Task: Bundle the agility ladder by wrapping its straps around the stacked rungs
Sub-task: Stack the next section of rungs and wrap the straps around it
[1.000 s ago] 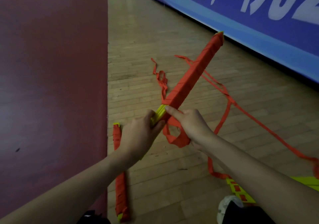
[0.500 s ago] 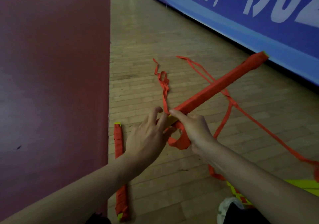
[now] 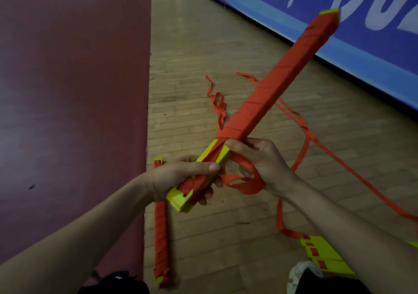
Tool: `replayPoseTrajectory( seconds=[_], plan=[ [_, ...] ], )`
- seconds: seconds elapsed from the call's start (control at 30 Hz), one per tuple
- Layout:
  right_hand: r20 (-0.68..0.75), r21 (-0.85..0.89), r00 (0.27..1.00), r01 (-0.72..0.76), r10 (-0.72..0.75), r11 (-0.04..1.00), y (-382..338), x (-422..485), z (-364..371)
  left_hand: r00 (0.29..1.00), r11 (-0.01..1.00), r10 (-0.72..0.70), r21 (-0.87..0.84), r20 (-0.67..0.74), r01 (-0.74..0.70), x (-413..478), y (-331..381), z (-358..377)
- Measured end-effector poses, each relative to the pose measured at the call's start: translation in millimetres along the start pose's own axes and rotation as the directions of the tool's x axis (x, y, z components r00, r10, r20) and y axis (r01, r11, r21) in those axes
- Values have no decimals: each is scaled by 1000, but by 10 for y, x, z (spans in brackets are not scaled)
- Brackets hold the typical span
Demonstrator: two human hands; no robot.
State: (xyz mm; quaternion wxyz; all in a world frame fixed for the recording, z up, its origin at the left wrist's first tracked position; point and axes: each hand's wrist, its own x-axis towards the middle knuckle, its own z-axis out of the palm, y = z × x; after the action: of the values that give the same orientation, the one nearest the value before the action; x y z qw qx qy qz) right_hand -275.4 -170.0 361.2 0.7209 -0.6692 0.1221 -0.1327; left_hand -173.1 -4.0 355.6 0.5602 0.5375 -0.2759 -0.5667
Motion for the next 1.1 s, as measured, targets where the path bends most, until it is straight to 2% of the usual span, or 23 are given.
replayPoseTrajectory(
  seconds=[0.13,0.27,0.43,0.6,0.67,0.77,0.87,0.93,1.03,1.1],
  plan=[
    [102,10,994,-35,34,999,-64,20,-128,997,996,76,52,-22,-75,29,14,34],
    [210,-113,969,-105,127,988,14,20,-237,988,982,147,123,-40,-141,35,2,34],
    [145,-196,970,-164,194,967,50,6,-322,977,964,181,218,-112,-153,34,19,7],
    [60,-164,988,-131,142,978,38,-6,-303,956,945,204,297,-211,-136,36,41,13],
    [36,-165,992,-115,122,980,40,-16,-283,929,908,247,399,-274,-124,45,28,13],
    [-31,-196,996,-91,87,976,55,5,-210,851,811,358,579,-384,-80,107,-31,31],
    [-103,-307,994,-58,28,950,76,36,-105,795,696,442,718,-416,-12,165,-99,55],
    [-163,-385,987,-70,7,920,89,36,-47,776,534,465,834,-425,138,182,-139,109],
    [-223,-436,975,-87,-14,896,105,10,26,752,175,541,925,-377,338,239,-226,276],
    [-255,-383,967,-94,-7,919,98,-3,51,724,58,607,926,-329,372,272,-281,359]
  ],
)
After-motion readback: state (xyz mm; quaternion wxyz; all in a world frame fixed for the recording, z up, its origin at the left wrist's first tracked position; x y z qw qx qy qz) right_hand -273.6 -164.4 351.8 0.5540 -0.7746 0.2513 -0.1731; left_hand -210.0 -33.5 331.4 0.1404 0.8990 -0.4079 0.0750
